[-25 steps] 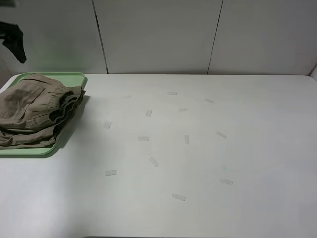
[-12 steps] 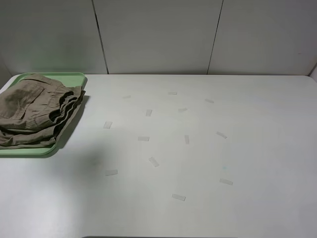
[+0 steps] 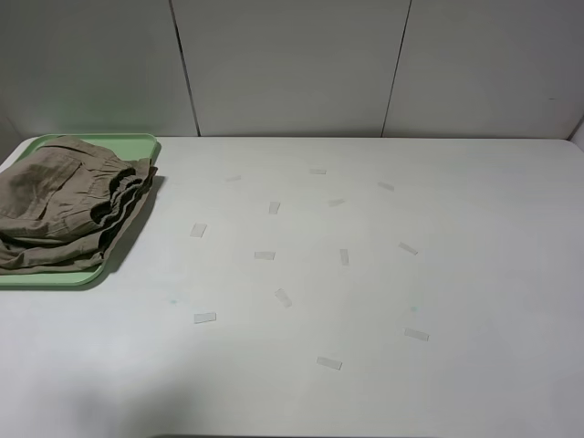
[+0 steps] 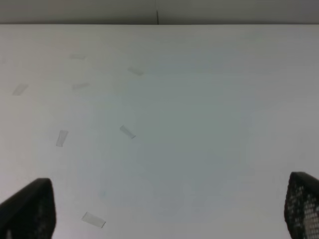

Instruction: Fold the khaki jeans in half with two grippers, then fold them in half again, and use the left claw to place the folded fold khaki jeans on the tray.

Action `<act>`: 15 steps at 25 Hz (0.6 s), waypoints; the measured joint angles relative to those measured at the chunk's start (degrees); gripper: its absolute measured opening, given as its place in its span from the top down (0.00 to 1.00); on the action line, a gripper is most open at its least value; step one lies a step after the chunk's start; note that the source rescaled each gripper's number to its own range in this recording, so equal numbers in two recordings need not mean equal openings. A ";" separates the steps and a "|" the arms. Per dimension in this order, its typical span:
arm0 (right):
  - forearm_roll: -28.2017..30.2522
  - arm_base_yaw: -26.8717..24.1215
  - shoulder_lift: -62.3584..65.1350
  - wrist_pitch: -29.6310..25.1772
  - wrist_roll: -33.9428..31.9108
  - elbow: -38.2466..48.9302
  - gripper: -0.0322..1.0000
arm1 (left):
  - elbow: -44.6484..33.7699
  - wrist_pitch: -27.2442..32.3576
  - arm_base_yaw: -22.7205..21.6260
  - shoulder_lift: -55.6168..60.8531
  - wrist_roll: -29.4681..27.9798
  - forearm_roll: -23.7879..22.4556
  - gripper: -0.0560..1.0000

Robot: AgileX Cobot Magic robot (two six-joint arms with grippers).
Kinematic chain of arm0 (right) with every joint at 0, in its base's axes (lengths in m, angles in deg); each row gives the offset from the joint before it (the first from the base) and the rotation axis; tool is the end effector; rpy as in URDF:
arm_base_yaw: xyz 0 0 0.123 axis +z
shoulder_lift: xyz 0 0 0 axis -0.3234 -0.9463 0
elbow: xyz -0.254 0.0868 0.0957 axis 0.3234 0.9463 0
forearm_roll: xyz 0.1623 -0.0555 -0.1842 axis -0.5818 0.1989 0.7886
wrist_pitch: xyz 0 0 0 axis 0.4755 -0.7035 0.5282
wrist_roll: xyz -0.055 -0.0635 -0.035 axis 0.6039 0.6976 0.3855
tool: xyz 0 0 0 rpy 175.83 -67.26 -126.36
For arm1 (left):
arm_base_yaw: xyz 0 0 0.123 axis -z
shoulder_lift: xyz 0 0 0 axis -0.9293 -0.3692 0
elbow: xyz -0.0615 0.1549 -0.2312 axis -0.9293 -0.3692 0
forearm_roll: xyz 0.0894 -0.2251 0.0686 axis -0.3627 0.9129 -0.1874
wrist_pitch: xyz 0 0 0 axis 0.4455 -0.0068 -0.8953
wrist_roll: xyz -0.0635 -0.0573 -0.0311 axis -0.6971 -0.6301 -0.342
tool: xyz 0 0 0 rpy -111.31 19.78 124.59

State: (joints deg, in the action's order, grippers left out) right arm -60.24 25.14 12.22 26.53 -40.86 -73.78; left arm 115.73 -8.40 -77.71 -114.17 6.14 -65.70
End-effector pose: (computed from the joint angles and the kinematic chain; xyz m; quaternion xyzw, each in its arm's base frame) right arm -0.0041 0.0009 0.2805 -0.0154 0.8398 0.0584 0.5395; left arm 0.1486 0.0245 0.3710 0.0016 0.9518 0.0504 0.3026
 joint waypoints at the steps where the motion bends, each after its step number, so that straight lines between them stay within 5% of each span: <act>1: 0.00 0.00 0.00 0.00 0.00 0.00 0.00 | -1.27 0.00 0.00 2.02 0.14 0.00 0.00; 15: 0.00 0.00 0.00 0.00 0.00 0.00 0.00 | -19.19 -0.13 0.00 33.07 0.50 4.37 0.00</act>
State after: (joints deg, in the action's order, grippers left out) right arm -60.24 25.14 12.22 26.53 -40.86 -73.78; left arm 96.54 -8.53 -77.71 -81.10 6.64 -61.34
